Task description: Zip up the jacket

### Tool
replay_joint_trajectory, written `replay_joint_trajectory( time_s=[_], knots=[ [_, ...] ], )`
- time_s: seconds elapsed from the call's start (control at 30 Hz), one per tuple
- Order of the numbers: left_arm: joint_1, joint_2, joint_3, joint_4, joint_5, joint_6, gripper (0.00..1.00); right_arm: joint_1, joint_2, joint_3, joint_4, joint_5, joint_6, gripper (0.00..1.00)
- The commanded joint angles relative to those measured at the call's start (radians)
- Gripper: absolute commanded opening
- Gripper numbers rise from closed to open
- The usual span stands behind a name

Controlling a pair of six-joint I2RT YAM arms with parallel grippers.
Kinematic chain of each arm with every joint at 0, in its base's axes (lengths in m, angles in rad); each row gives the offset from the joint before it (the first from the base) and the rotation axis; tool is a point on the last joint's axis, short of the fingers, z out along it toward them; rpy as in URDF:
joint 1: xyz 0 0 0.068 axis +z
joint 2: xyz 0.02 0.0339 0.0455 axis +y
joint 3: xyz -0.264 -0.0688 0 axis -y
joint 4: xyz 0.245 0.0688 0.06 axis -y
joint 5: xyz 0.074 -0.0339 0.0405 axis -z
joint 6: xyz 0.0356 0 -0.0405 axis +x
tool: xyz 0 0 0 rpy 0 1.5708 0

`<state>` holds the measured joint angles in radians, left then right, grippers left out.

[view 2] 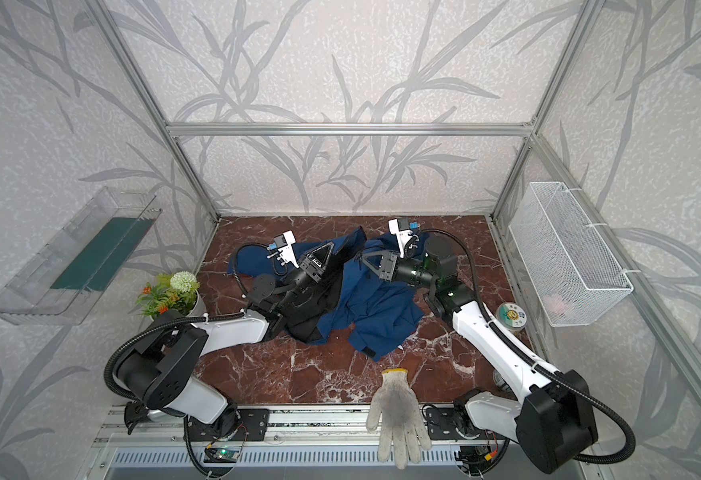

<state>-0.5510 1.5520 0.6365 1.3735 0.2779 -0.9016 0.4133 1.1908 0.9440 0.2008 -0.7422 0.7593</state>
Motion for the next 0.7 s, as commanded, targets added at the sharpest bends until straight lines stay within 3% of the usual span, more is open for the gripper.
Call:
replay_joint_trajectory(
  time_s=[0.0,0.1,0.27,0.37,0.5,0.67],
  knots=[
    [-0.009,-0.045,0.038,0.008,0.052,0.001,0.0,-0.001,-0.026,0.095,-0.337,0.041,-0.159,0.0],
    [-0.025,-0.07,0.037,-0.034,0.065,0.035,0.0,0.0,-0.021,0.157,-0.465,0.032,-0.211,0.0],
    [-0.033,-0.108,0.009,-0.073,0.06,0.078,0.0,0.001,0.021,0.164,-0.512,0.045,-0.191,0.0],
    [-0.014,-0.192,0.03,-0.302,0.063,0.163,0.0,-0.024,0.028,0.219,-0.674,0.128,-0.226,0.0],
    [0.001,-0.265,0.081,-0.636,-0.019,0.343,0.0,-0.173,-0.074,0.188,-0.817,0.193,-0.237,0.0],
    [0.093,-0.235,0.106,-0.65,0.019,0.317,0.0,-0.41,-0.199,0.239,-0.945,0.254,-0.281,0.0]
  ],
)
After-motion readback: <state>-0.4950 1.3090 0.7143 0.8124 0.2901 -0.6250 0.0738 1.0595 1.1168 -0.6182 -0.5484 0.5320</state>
